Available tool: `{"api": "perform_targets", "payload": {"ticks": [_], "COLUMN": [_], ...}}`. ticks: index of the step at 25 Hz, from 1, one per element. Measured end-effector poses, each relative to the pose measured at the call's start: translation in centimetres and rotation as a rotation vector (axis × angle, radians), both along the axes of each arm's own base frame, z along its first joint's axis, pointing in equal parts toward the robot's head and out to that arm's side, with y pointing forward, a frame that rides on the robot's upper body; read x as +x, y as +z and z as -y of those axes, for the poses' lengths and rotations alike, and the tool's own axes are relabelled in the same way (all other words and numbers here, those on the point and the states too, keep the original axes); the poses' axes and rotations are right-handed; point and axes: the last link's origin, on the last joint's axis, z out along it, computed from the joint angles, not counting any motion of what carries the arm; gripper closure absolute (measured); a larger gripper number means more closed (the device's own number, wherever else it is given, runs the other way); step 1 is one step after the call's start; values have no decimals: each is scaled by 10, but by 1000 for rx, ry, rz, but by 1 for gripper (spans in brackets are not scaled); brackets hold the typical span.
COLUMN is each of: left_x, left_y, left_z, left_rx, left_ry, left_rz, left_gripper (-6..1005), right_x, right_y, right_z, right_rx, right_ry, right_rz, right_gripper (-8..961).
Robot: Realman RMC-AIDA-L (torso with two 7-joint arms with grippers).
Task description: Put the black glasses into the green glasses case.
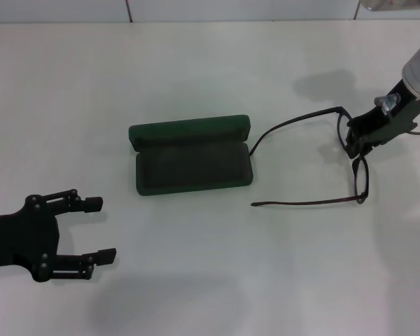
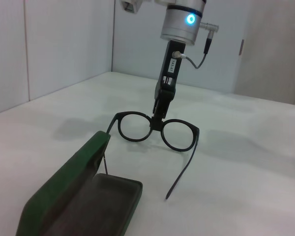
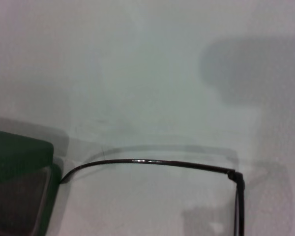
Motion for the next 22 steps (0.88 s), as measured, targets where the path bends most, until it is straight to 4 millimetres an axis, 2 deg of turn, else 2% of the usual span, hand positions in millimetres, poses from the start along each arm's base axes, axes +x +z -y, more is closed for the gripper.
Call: {"api": "perform_targets", "payload": {"ticks": [7, 12, 16, 22], "left_x": [0, 0, -1, 0], "left_y": [0, -1, -1, -1], "left_z": [0, 0, 1, 2], "left_rx": [0, 0, -2, -8], "left_ry": [2, 5, 12, 7], "left_rz": [0, 2, 3, 13], "left_gripper": [141, 141, 141, 142], "right_x": [3, 5, 6, 10], "right_y": [5, 7, 14, 41], "right_z": [-1, -2, -3, 0], "right_rx": [6, 11, 19, 39], "right_ry": [1, 3, 21, 57], "right_rz": [20, 31, 44, 33], "right_gripper": [866, 913, 913, 913]}}
